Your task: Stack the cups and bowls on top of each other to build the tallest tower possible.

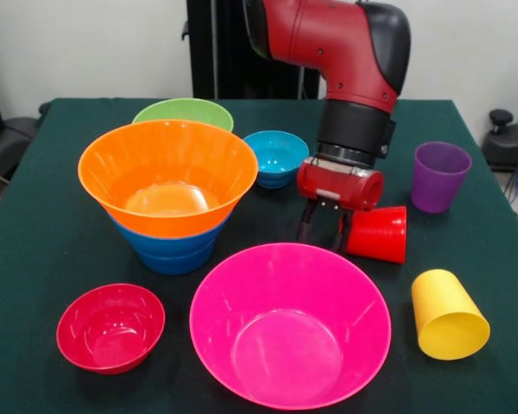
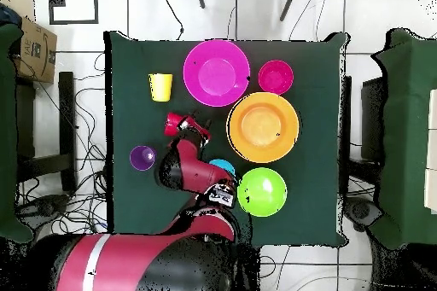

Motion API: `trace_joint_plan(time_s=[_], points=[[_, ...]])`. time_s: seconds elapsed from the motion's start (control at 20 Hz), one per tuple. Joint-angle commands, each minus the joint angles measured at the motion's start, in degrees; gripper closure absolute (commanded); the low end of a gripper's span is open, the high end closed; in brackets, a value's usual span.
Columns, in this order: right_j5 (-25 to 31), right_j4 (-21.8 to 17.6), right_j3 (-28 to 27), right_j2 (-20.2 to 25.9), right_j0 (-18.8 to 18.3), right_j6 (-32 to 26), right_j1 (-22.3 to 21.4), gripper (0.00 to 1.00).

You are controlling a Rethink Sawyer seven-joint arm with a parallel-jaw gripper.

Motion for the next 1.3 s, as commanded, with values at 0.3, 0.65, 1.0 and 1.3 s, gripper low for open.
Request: trace_joint_plan(time_s=[0.3, 0.65, 1.0, 1.3], points=[[8.21, 2.55, 2.94, 5.55, 0.34, 9.83, -3.32, 0.00], [5.37, 0.98, 1.94, 7.30, -1.41, 11.17, -1.30, 0.00], [2.19, 0.33, 0.21, 8.28, -2.64, 11.61, 1.36, 0.00], [-1.31, -0.19, -2.36, 8.59, -3.54, 11.71, 4.96, 0.00]])
